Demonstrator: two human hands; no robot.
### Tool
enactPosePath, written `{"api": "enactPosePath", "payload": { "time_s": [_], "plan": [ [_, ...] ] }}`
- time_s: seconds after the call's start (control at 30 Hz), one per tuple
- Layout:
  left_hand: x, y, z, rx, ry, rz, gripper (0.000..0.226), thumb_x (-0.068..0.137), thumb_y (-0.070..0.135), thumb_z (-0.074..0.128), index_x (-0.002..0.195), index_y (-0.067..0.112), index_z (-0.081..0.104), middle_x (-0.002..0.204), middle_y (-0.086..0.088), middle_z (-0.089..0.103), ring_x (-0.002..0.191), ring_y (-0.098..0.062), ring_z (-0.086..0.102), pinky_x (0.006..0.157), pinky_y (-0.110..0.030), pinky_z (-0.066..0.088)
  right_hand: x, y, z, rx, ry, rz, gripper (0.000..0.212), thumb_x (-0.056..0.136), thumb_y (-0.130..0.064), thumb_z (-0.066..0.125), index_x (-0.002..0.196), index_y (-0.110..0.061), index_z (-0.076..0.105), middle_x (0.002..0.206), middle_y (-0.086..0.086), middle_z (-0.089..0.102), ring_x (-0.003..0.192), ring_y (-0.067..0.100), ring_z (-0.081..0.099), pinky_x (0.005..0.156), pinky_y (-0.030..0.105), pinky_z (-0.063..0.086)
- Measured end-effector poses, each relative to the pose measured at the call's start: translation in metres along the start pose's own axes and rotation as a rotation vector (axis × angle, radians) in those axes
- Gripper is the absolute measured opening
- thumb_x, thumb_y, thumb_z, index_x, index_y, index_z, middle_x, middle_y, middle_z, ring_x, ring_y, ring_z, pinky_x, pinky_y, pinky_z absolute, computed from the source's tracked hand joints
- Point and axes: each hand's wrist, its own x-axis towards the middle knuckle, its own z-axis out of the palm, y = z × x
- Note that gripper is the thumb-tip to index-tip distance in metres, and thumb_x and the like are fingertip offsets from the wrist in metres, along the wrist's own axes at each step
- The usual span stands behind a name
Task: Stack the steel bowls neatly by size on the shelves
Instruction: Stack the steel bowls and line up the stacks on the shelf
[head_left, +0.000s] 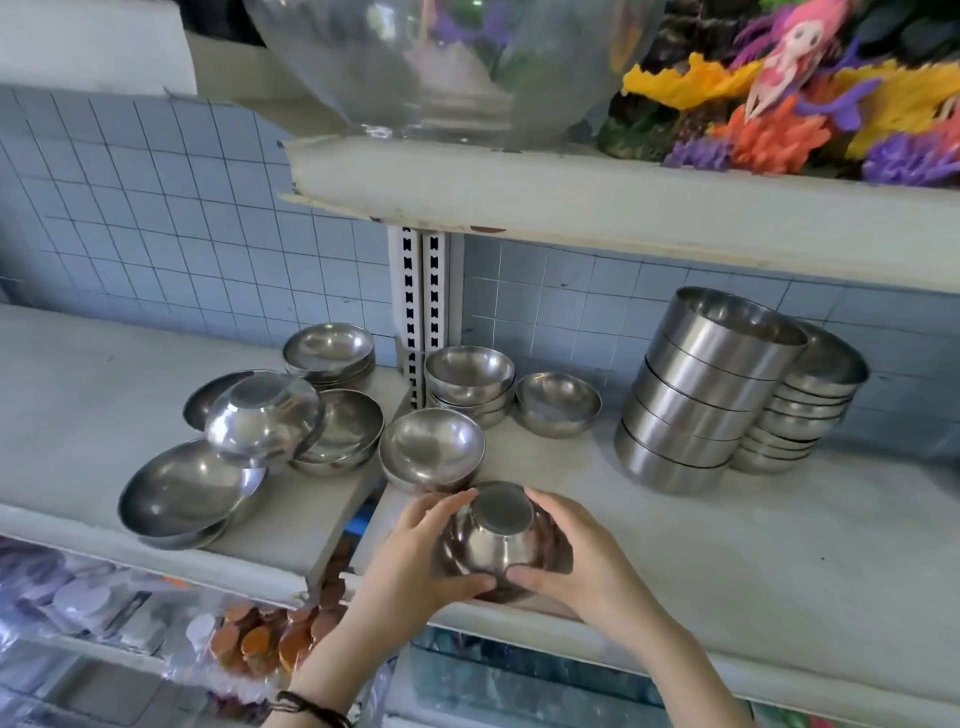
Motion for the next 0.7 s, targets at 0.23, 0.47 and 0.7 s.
{"api": "enactPosePath", "payload": {
  "time_s": [0.23,0.47,0.7],
  "plan": [
    [0.002,0.010,-0.001,-0.049,0.051,0.050,0.083,0.052,0.071,0.068,0.125,0.053,0.031,0.124,0.037,0.030,0.109,0.012,0.042,0.091,0.000,0.031,0.001,0.001,-0.008,0.098,0.024,0.001,0.079,0.066,-0.037,0.089,0.129,-0.049,0.042,0.136,-0.022,0.049,0.122,-0.016,0.044,0.100,0.005,0.033],
    [0.010,0.018,-0.029,-0.008,-0.019,0.256,0.081,0.063,0.081,0.061,0.136,0.063,0.029,0.146,0.035,0.026,0.132,0.007,0.031,0.104,-0.009,0.025,0.001,-0.024,-0.033,0.181,0.066,-0.031,0.082,0.066,-0.052,0.076,0.141,-0.035,0.047,0.132,-0.022,0.052,0.116,-0.007,0.052,0.095,0.008,0.040],
    [0.027,0.015,-0.062,0.027,0.055,0.429,0.061,0.082,0.072,0.050,0.139,0.060,0.032,0.146,0.031,0.034,0.125,-0.004,0.043,0.093,-0.011,0.036,0.009,-0.052,-0.045,0.306,0.077,-0.028,0.058,0.077,-0.057,0.061,0.133,-0.048,0.050,0.121,-0.030,0.061,0.112,-0.007,0.057,0.096,0.019,0.046]
  ]
}}
